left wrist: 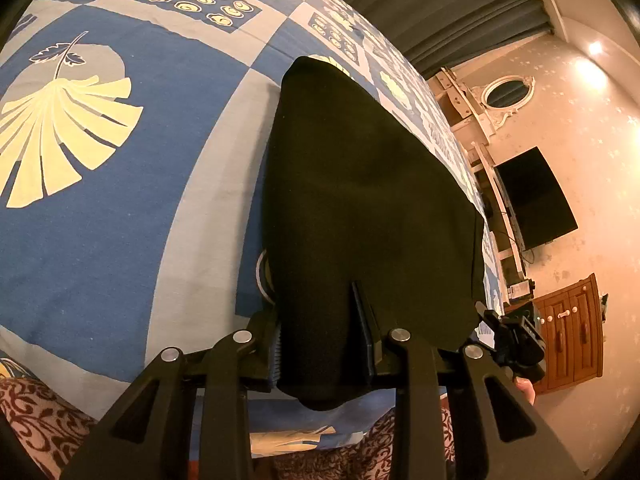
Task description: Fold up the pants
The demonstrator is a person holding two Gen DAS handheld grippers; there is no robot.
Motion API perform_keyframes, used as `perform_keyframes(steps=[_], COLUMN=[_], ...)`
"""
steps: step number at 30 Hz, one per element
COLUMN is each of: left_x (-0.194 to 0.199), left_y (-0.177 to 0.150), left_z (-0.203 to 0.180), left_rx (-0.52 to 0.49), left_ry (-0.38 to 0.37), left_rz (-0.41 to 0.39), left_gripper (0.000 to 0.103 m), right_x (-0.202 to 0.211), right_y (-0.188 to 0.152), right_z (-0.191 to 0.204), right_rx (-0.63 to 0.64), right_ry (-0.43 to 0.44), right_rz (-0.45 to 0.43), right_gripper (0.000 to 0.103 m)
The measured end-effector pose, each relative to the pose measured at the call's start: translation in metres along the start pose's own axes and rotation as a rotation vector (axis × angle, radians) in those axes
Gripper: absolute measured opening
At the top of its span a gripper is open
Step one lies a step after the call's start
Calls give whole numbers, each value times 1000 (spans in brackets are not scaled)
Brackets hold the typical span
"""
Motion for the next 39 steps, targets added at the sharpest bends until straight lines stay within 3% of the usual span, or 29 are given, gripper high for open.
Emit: perform_keyframes(steps=[8, 13, 20, 22, 26, 29, 39], left_x=[-1, -2, 17, 30, 43, 33, -27], left_y=[0, 1, -3, 5, 33, 52, 96], left_z=[1, 7, 4, 4, 13, 17, -1], left_rx=[6, 31, -1, 14, 71, 73, -31], left_ry=[-4, -26, -17, -34, -65, -81, -128], left_rz=[4, 16, 20, 0, -54, -55, 5], left_gripper=[32, 49, 63, 74, 75, 75, 75], right_x=[2, 2, 12, 24, 53, 58, -14], right_y=[2, 2, 6, 12, 35, 55, 107], right_z=[-2, -5, -2, -2, -14, -28, -9], right_rx=[-1, -10, 4, 29, 51, 10, 113], right_ry=[2, 9, 2, -31, -103, -73, -7], right_rz=[0, -5, 14, -3, -81, -124, -18], right_gripper=[36, 39, 59, 65, 73, 74, 79])
Point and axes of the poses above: each gripper's, at about its wrist camera, not at the fingertips, and x roughly against the way its jaws point, z to its left, y to its top, the point moved 8 cm from there along -x, roughly the way its jaws point, and after that the axes turned 14 degrees about x, right-handed, at the moved point
